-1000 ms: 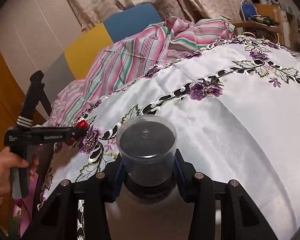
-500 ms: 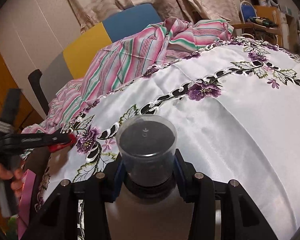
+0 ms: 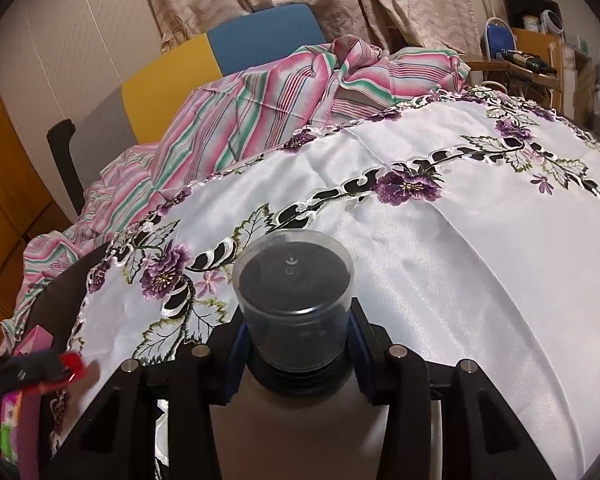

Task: Organize rigid objects
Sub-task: 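Carry the red cylinder into the tray and open the left gripper while the right holds the cup, then carry the black cup into the tray and lower it with the right gripper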

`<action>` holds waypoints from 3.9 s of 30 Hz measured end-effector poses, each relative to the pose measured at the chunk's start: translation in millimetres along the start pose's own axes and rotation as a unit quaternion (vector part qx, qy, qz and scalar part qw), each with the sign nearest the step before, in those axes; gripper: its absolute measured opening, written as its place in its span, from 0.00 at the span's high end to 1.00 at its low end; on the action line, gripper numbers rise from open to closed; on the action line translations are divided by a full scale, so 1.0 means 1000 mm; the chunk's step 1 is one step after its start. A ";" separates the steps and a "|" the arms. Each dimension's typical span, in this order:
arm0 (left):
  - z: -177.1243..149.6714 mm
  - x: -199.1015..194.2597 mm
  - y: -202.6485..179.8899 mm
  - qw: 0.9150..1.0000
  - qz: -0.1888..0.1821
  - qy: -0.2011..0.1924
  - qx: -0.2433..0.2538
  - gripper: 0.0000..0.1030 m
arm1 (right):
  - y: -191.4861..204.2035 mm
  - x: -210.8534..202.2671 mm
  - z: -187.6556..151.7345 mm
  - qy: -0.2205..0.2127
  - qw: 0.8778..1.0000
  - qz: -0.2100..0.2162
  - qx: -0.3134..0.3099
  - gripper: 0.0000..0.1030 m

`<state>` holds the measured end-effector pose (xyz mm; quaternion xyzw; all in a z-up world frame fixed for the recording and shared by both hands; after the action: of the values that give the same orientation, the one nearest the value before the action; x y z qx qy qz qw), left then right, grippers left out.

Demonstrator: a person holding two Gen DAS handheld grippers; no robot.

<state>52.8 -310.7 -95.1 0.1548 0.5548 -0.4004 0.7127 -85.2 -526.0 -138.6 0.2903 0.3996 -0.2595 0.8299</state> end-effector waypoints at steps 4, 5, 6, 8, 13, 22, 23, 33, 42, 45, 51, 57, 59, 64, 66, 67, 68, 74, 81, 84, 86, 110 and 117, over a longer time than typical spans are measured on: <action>-0.026 0.012 -0.007 0.999 0.029 0.012 0.018 0.75 | 0.002 0.000 0.000 0.001 1.000 -0.012 -0.007 0.56; -0.030 0.015 -0.007 0.999 0.030 0.016 0.019 0.76 | 0.002 0.000 0.000 0.001 1.000 -0.015 -0.006 0.56; -0.036 0.020 -0.008 0.999 0.034 0.021 0.020 0.76 | 0.002 0.000 0.000 0.000 1.000 -0.017 -0.005 0.56; -0.041 0.019 -0.010 0.999 0.042 0.008 0.031 0.76 | 0.002 0.000 0.000 0.001 1.000 -0.020 -0.004 0.56; -0.042 0.017 -0.013 0.999 0.026 0.014 0.033 0.76 | 0.005 0.001 0.000 0.003 0.999 -0.032 -0.014 0.56; -0.068 -0.035 -0.001 0.998 -0.055 -0.027 -0.024 0.77 | 0.011 0.003 0.000 0.005 0.998 -0.048 -0.032 0.56; -0.071 -0.039 0.003 0.997 -0.063 -0.028 -0.033 0.77 | 0.013 0.003 0.000 0.006 0.998 -0.049 -0.037 0.56; -0.129 -0.111 0.050 0.994 -0.019 -0.086 -0.063 0.77 | 0.025 0.001 -0.002 0.001 0.996 -0.061 -0.066 0.56; -0.185 -0.105 0.113 0.990 0.022 -0.065 -0.123 0.77 | 0.038 -0.016 -0.004 -0.021 0.994 -0.057 -0.094 0.56; -0.194 -0.098 0.121 0.990 0.037 -0.060 -0.124 0.76 | 0.044 -0.028 -0.009 -0.020 0.994 -0.050 -0.099 0.56; -0.204 -0.093 0.126 0.989 0.055 -0.059 -0.126 0.67 | 0.074 -0.072 -0.028 -0.040 0.992 0.000 -0.122 0.56; -0.214 -0.115 0.121 0.987 0.051 -0.090 -0.124 0.64 | 0.123 -0.112 -0.061 -0.035 0.987 0.074 -0.140 0.56; -0.219 -0.125 0.119 0.986 0.039 -0.106 -0.123 0.64 | 0.142 -0.118 -0.075 -0.025 0.984 0.100 -0.147 0.56; -0.233 -0.149 0.121 0.981 0.020 -0.140 -0.133 0.61 | 0.194 -0.126 -0.112 0.008 0.972 0.158 -0.171 0.56; -0.240 -0.158 0.126 0.978 0.016 -0.152 -0.143 0.59 | 0.213 -0.128 -0.126 0.021 0.967 0.177 -0.182 0.56; -0.242 -0.162 0.128 0.977 0.014 -0.156 -0.148 0.58 | 0.225 -0.128 -0.135 0.029 0.964 0.187 -0.189 0.56; -0.244 -0.165 0.130 0.976 0.011 -0.159 -0.151 0.58 | 0.235 -0.128 -0.141 0.034 0.960 0.195 -0.196 0.56; -0.255 -0.175 0.140 0.974 0.019 -0.161 -0.158 0.58 | 0.282 -0.129 -0.173 0.055 0.945 0.224 -0.232 0.56; -0.265 -0.180 0.156 0.969 0.089 -0.143 -0.179 0.58 | 0.315 -0.113 -0.202 0.085 0.930 0.224 -0.279 0.56; -0.268 -0.181 0.160 0.965 0.134 -0.129 -0.183 0.58 | 0.325 -0.102 -0.213 0.092 0.921 0.209 -0.315 0.56; -0.271 -0.183 0.162 0.960 0.167 -0.126 -0.185 0.58 | 0.327 -0.097 -0.219 0.091 0.916 0.199 -0.335 0.56; -0.279 -0.204 0.186 0.919 0.280 -0.110 -0.254 0.58 | 0.329 -0.110 -0.234 0.077 0.903 0.176 -0.385 0.29; -0.277 -0.211 0.184 0.912 0.297 -0.120 -0.255 0.58 | 0.311 -0.124 -0.217 0.076 0.930 0.163 -0.321 0.26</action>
<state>-8.9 73.3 -36.7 0.0763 0.4766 -0.0312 0.8753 -58.4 -135.3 -63.4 0.0886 0.4710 0.0441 0.8766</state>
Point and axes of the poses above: each gripper's, at about its wrist camera, not at the fingertips, and x roughly the way its jaws point, y to its left, z to its top, the point moved 4 cm from there along x, roughly the way its jaws point, and after that the axes turned 9 degrees about y, right-handed, at the moved point
